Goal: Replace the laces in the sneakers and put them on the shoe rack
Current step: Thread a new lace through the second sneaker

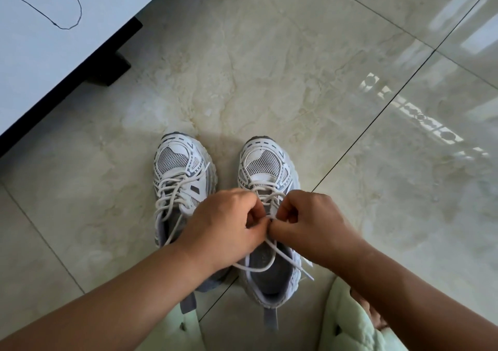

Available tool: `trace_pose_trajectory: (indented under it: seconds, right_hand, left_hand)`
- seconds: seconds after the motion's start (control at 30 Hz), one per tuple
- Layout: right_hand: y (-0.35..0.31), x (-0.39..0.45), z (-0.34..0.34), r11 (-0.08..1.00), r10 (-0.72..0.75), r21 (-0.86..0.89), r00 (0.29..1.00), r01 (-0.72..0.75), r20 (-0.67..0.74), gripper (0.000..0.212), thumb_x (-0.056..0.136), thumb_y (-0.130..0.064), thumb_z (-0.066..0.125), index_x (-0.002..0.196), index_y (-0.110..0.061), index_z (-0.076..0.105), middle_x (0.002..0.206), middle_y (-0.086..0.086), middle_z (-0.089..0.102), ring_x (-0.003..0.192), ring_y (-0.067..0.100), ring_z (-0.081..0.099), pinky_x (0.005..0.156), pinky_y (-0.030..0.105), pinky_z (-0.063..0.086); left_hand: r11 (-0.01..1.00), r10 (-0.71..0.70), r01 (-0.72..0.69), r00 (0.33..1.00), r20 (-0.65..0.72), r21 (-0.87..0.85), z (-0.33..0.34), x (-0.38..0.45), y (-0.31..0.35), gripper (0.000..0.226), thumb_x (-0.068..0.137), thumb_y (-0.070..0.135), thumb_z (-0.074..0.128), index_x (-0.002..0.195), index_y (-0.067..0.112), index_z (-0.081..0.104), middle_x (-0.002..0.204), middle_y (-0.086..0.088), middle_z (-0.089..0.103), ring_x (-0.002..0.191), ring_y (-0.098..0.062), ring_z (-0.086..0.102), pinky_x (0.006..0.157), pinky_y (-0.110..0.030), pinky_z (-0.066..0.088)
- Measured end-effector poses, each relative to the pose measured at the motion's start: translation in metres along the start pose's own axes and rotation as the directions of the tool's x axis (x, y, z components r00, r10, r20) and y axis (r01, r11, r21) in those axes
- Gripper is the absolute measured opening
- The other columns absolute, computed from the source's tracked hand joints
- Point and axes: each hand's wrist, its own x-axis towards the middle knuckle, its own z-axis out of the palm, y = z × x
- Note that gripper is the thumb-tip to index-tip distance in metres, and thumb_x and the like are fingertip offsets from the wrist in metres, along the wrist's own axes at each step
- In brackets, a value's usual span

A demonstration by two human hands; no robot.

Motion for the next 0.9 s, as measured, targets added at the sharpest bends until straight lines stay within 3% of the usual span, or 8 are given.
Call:
trace_pose_trajectory:
  seconds: [0.1,0.17,0.37,0.53,0.63,0.7,0.8,0.9]
  right_hand:
    - [-0.004,0.007,-0.001,0.991,0.093,0.080,0.986,-0.105,0.139,0.023,0.070,-0.023,0.062,0.066,-0.001,0.060,0.059,0.006,0.050,0.053,0.011,0.041,0.051,0.027,0.034]
    - [-0.002,0.008,-0.001,0.978,0.128,0.146,0.982,-0.148,0.138,0.025,0.074,-0.020,0.060,0.068,0.004,0.060,0.059,0.007,0.046,0.052,0.012,0.038,0.048,0.025,0.031]
    - [0.026,-0.010,-0.002,0.947,0.228,0.265,0.961,-0.181,-0.157,0.020,0.077,-0.015,0.055,0.066,0.002,0.056,0.055,0.007,0.049,0.048,0.014,0.038,0.045,0.026,0.030]
    - [0.018,-0.010,-0.001,0.964,0.033,0.265,0.991,0.003,-0.129,0.009,0.076,-0.014,0.062,0.079,-0.020,0.055,0.058,-0.008,0.049,0.050,0.002,0.042,0.046,0.012,0.034]
    - [0.013,-0.002,0.000,0.980,-0.097,0.157,0.984,0.121,-0.149,0.015,0.082,-0.023,0.064,0.097,-0.026,0.063,0.060,-0.014,0.049,0.059,-0.004,0.049,0.054,0.009,0.036]
    - [0.013,0.003,0.000,0.982,-0.134,0.111,0.975,0.154,-0.175,0.021,0.083,-0.025,0.065,0.104,-0.026,0.066,0.059,-0.017,0.047,0.062,-0.006,0.050,0.056,0.008,0.034]
    - [0.014,0.008,0.001,0.974,-0.215,0.038,0.962,0.224,-0.168,0.008,0.081,-0.024,0.068,0.089,-0.026,0.069,0.064,-0.012,0.055,0.063,0.002,0.052,0.057,0.012,0.034]
    - [0.015,0.010,-0.003,0.958,-0.275,-0.130,0.949,0.256,-0.153,0.005,0.085,-0.019,0.060,0.081,-0.017,0.063,0.078,-0.002,0.062,0.074,0.018,0.056,0.065,0.030,0.042]
  left_hand:
    - [1.000,0.012,-0.011,0.994,0.106,-0.003,0.000,0.004,-0.003,0.016,0.081,0.031,0.064,0.071,0.023,0.055,0.067,0.013,0.051,0.062,-0.003,0.051,0.054,-0.017,0.037]
    - [0.999,0.044,-0.042,0.991,0.127,-0.017,0.000,0.003,-0.006,0.015,0.084,0.029,0.059,0.073,0.021,0.052,0.069,0.011,0.051,0.064,-0.004,0.050,0.055,-0.019,0.035]
    - [0.998,0.067,-0.069,0.992,-0.109,-0.008,-0.009,-0.014,-0.029,0.017,0.081,0.031,0.044,0.074,0.016,0.049,0.066,0.015,0.043,0.060,0.006,0.043,0.057,-0.005,0.033]
    - [0.990,0.092,-0.100,0.992,-0.080,-0.102,-0.007,-0.011,-0.020,0.017,0.084,0.033,0.051,0.084,0.017,0.059,0.069,0.015,0.056,0.062,0.001,0.053,0.055,-0.007,0.038]
    - [0.987,0.080,-0.093,0.991,-0.104,-0.128,-0.007,-0.004,-0.019,0.024,0.079,0.026,0.073,0.101,0.016,0.070,0.085,0.010,0.068,0.079,-0.001,0.061,0.067,-0.007,0.047]
    - [0.987,0.086,-0.101,0.989,-0.119,-0.123,-0.006,-0.002,-0.018,0.023,0.076,0.019,0.076,0.098,0.014,0.073,0.086,0.006,0.070,0.081,-0.002,0.062,0.070,-0.009,0.047]
    - [0.986,0.136,-0.148,0.981,-0.141,-0.081,-0.005,0.000,-0.018,0.017,0.077,0.024,0.070,0.089,0.014,0.075,0.079,0.006,0.070,0.069,-0.003,0.063,0.063,-0.023,0.051]
    - [0.987,0.153,-0.159,0.974,-0.166,-0.026,-0.006,-0.004,-0.020,0.020,0.082,0.032,0.060,0.083,0.016,0.071,0.077,0.010,0.066,0.066,-0.004,0.061,0.057,-0.026,0.051]
